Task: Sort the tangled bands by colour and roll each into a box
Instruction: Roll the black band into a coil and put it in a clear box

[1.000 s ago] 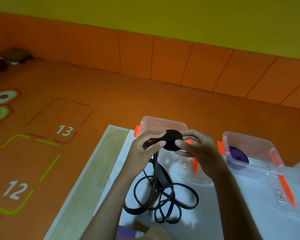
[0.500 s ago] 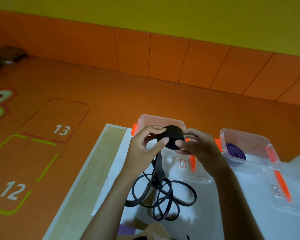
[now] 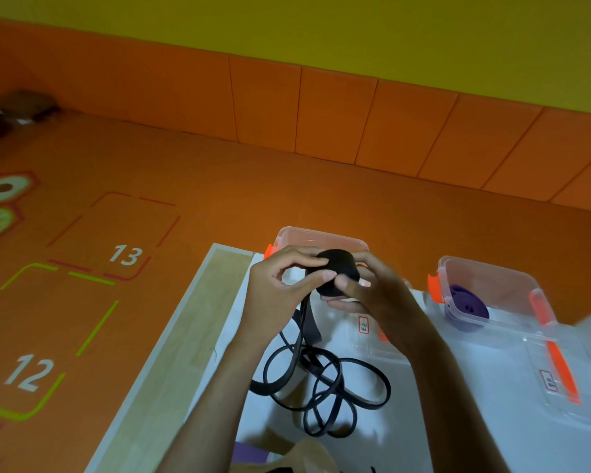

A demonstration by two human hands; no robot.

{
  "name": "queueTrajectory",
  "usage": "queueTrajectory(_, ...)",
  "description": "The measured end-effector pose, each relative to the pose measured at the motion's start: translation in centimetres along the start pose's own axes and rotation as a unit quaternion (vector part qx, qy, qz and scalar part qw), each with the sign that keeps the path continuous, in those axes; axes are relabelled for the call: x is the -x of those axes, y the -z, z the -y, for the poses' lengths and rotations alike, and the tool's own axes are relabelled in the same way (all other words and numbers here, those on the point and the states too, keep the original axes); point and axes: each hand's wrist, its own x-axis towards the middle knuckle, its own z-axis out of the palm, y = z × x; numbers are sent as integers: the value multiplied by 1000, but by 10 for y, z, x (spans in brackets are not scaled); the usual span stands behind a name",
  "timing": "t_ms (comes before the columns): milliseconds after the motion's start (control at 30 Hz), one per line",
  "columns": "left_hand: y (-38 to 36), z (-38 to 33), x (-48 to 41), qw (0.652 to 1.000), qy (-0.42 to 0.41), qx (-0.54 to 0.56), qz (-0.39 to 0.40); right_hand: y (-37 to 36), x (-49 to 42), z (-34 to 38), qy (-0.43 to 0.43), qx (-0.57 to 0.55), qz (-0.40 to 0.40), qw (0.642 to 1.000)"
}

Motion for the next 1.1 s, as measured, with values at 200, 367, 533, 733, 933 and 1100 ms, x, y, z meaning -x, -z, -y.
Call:
queueTrajectory(200,10,0,-4,996,13,7,82,3,3,4,5,-62,14,998)
queueTrajectory(367,9,-5,-5,999,-5,16,52,4,3,11,2,54,-2,999)
queueTrajectory(533,4,1,1,1000,-17,-27,0,1,3,11,12,-17,-31,999)
queueTrajectory(733,18,-3,-6,998,3,-6,66,-4,4,7,9,-80,-5,997)
queueTrajectory(933,7,0,-1,999,10,8,-29,-4,1,9,-12,12,-26,1000)
queueTrajectory(1100,15,1,-5,999,12,34,34,-7,-1,4,9,-66,-27,997)
